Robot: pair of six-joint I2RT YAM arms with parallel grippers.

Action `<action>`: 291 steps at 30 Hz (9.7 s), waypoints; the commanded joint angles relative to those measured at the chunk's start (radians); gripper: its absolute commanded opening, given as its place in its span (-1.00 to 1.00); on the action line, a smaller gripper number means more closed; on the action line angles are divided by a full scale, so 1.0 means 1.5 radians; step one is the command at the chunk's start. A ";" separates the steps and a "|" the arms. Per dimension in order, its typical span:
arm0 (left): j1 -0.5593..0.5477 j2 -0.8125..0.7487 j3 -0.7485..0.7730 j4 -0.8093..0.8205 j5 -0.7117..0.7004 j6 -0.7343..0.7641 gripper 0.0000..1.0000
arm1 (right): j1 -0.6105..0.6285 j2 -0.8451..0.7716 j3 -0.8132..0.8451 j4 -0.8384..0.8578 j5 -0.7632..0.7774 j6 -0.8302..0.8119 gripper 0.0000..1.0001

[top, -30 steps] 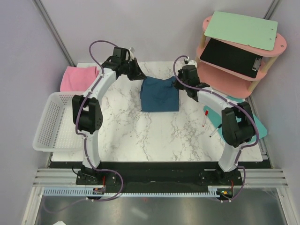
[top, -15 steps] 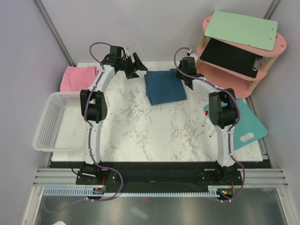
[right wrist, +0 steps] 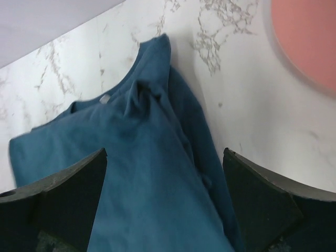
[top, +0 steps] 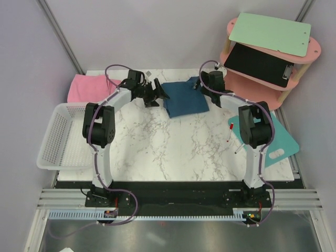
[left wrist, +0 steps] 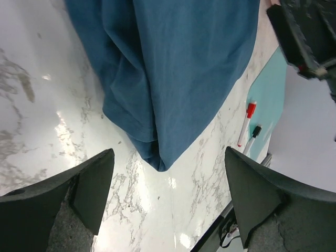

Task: Fold and stack the t-shirts
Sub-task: Put the neatly folded tshirt into the corner of the board with the left arm

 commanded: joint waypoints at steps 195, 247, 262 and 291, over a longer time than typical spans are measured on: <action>-0.099 0.140 0.470 -0.321 -0.301 0.141 -0.96 | -0.030 -0.372 -0.531 0.119 -0.228 0.027 0.96; 0.261 0.178 0.552 -0.438 -0.371 0.284 -0.67 | -0.030 -0.305 -0.566 0.163 -0.267 0.042 0.96; 0.224 0.015 0.516 -0.382 -0.391 0.221 1.00 | -0.028 -0.297 -0.586 0.185 -0.272 0.049 0.96; 0.151 0.257 0.104 0.884 0.312 -0.661 -0.96 | -0.021 -0.282 -0.599 0.194 -0.274 0.037 0.96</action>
